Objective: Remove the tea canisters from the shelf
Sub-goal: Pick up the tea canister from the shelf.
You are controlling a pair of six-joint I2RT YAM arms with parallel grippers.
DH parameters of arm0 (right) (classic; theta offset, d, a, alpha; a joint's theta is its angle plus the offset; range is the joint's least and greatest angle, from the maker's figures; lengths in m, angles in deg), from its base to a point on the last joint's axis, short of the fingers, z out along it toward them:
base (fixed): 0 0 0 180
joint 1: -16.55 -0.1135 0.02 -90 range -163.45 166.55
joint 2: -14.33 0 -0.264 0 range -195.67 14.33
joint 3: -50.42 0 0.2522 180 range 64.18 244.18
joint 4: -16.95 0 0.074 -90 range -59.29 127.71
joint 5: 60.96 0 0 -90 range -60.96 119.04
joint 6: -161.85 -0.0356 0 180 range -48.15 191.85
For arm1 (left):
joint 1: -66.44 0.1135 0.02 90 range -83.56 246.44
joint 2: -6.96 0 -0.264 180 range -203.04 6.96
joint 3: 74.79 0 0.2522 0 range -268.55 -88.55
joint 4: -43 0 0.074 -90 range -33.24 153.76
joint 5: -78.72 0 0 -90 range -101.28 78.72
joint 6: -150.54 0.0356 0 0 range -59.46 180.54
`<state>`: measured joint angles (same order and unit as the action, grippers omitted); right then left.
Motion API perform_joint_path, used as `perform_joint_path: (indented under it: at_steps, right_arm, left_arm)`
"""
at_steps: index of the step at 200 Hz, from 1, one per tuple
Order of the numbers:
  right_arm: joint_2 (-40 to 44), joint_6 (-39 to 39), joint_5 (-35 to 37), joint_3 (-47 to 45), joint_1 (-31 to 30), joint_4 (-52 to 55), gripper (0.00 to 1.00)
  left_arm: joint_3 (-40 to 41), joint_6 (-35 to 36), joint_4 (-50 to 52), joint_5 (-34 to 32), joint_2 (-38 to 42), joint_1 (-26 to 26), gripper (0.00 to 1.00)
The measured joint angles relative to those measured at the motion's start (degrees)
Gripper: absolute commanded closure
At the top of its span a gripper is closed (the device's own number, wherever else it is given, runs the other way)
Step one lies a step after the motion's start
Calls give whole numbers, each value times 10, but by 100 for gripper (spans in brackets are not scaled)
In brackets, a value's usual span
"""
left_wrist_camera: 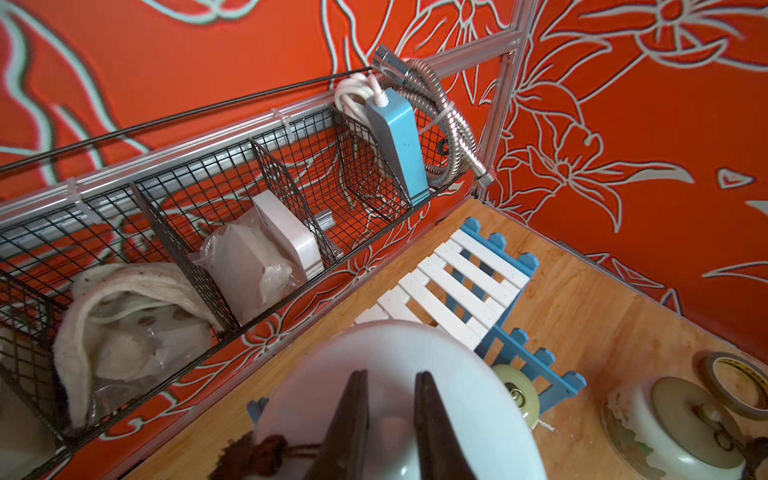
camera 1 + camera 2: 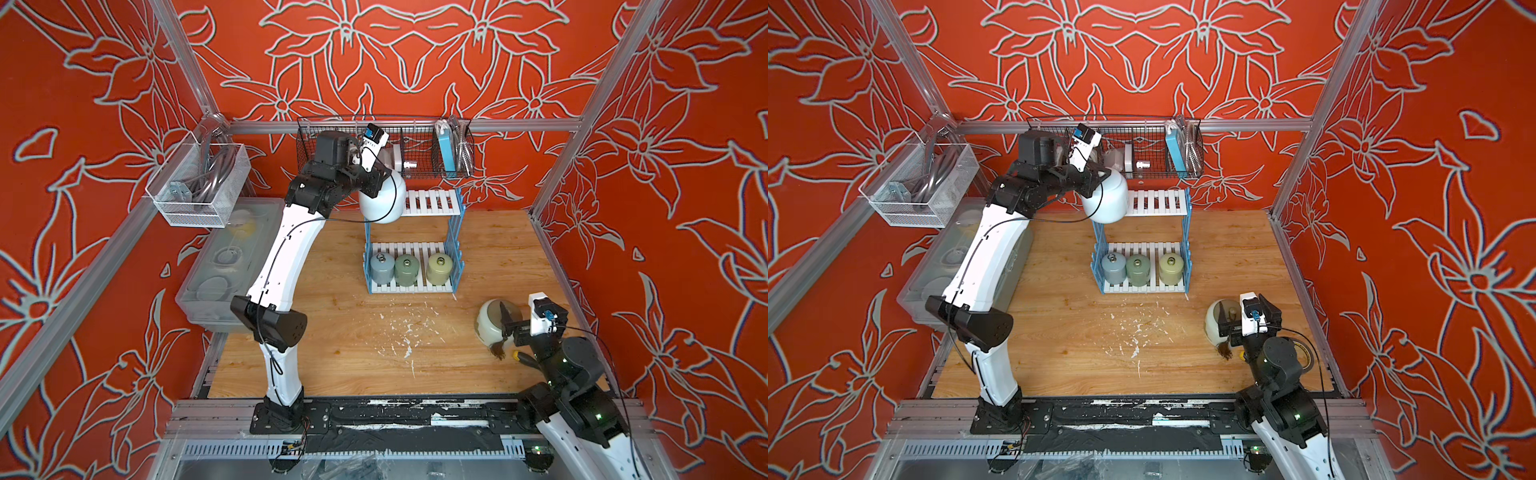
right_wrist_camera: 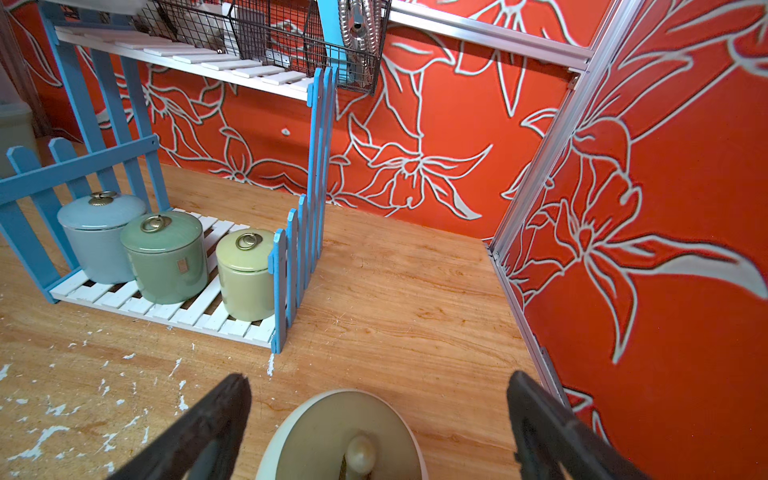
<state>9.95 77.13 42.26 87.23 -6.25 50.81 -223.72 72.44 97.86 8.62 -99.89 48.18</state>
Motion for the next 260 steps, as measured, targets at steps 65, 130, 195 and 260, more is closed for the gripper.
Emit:
perform_joint_path:
  at_steps: [65,130,195,260]
  right_arm:
    - [2,0,0,-1,0,0,1]
    - [9,0,0,-1,0,-2,1]
    - [11,0,1,-1,0,-5,0]
    - [12,0,2,-1,0,-7,1]
  left_arm:
    - [145,-4,-50,40,130,-27,100]
    - [372,25,-125,94,272,-71,100]
    - [511,32,-188,137,309,-118,100]
    - [633,29,-296,174,309,-150,100]
